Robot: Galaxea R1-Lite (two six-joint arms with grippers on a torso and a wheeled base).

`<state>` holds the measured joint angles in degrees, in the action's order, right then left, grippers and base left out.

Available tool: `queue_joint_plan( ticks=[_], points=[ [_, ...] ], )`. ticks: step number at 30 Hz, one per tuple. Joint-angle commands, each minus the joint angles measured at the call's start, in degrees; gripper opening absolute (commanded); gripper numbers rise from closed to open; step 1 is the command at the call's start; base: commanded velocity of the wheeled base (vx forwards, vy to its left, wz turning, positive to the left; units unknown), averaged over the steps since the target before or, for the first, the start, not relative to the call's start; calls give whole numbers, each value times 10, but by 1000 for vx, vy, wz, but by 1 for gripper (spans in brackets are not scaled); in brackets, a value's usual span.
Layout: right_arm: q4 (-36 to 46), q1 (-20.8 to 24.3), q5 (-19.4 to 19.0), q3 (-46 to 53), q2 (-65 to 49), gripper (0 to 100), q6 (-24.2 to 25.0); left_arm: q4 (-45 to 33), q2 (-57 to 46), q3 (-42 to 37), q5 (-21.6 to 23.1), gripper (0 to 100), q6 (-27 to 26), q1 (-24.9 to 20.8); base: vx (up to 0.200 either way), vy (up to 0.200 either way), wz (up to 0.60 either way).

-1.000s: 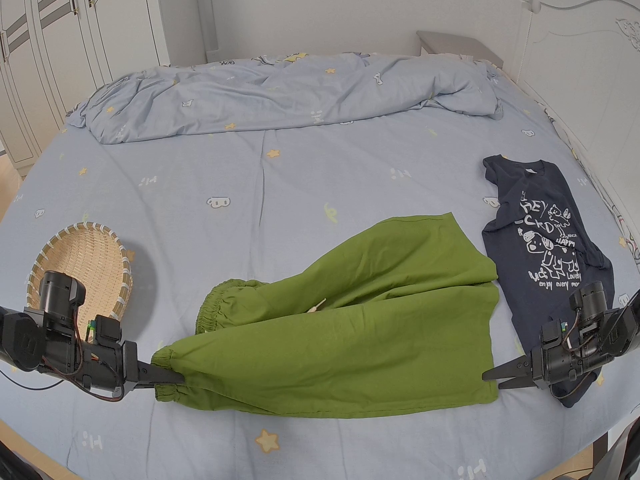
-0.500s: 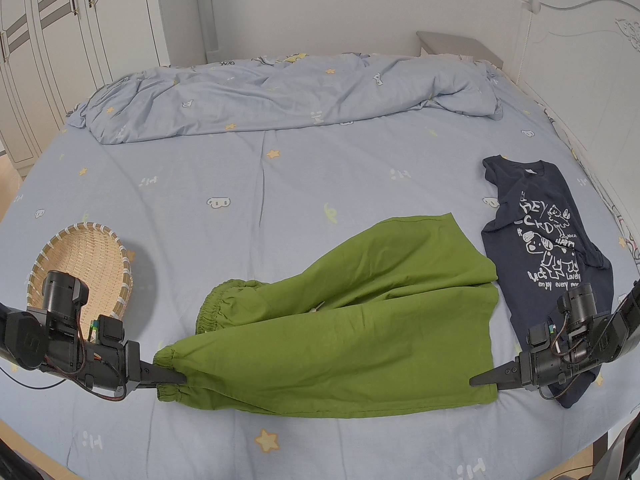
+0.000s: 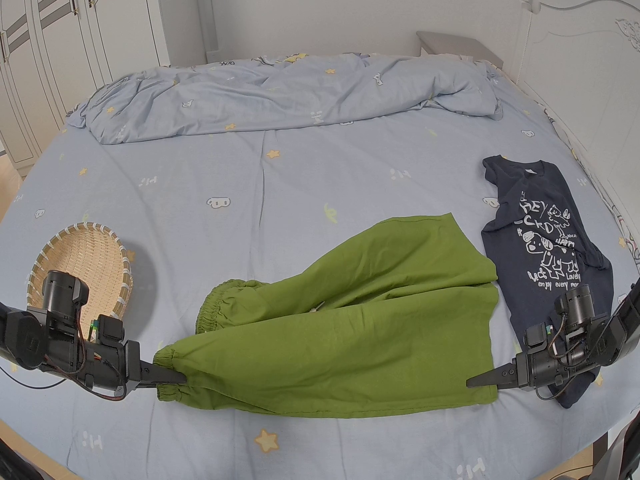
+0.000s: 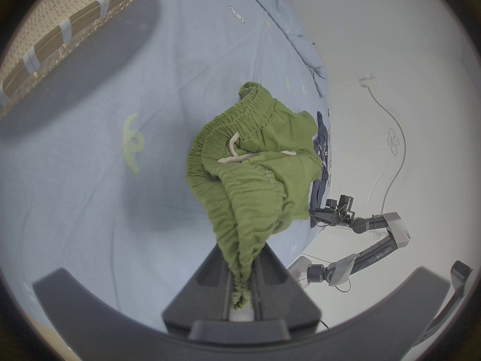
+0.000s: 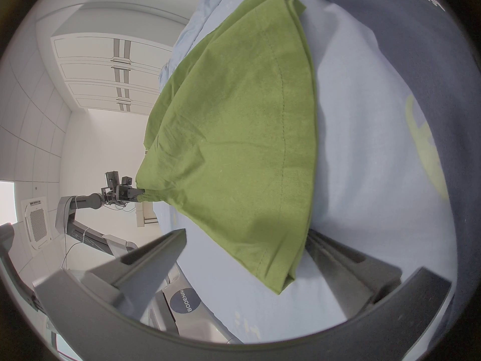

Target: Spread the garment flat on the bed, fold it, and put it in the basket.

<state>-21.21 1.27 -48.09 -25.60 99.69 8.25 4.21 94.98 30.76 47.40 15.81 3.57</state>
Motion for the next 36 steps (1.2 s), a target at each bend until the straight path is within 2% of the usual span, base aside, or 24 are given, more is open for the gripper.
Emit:
queue_joint_plan(
  ticks=[1, 7, 15, 17, 19, 21, 23, 24, 25, 26, 27, 28, 29, 36],
  points=[
    [1, -4, 0, 0, 12, 0, 0, 0, -1, 1, 0, 0, 0, 2, 0, 0, 0],
    [-1, -23, 2, 6, 16, 0, 1, 0, 0, 2, -1, 0, -1, 8, 0, 0, 0],
    [6, -25, 6, 6, -4, 0, 4, -1, 0, 3, 0, 0, 0, 15, 0, 0, 0],
    [25, -21, 7, 0, -43, 0, 18, -7, -1, 3, 0, 0, 1, 15, 0, 0, 0],
    [78, -18, 8, -20, -96, 0, 39, -14, -5, 2, 0, 0, 4, 16, 0, 0, 0],
    [153, -18, 8, -45, -145, 0, 42, -32, -14, 2, -1, 0, 4, 23, 0, 0, 0],
    [169, -18, 9, -50, -155, 0, 42, -37, -17, 2, 0, 0, 4, 26, 0, 0, 0],
    [246, -17, 41, -72, -203, 0, 39, -65, -36, 2, -1, 0, 1, 30, 0, 0, 0],
    [246, -17, 41, -72, -203, 0, 39, -65, -36, 2, -1, 0, 1, 30, 0, 0, 0],
    [267, -2, 114, -68, -223, 0, 33, -89, -48, -3, -1, 0, -3, 30, 0, 0, 0],
    [267, 2, 124, -67, -225, 0, 32, -92, -50, -3, -1, 0, -3, 30, 0, 0, 0],
    [267, 26, 165, -54, -235, 0, 35, -112, -57, -9, -2, 0, -11, 31, 0, 0, 0],
    [267, 35, 175, -42, -238, 0, 36, -126, -59, -13, -3, 0, -18, 33, 0, 0, 0],
    [261, 54, 174, 30, -262, 0, 33, -148, -75, -57, -7, 0, -39, 42, 0, 0, 0]
  ],
)
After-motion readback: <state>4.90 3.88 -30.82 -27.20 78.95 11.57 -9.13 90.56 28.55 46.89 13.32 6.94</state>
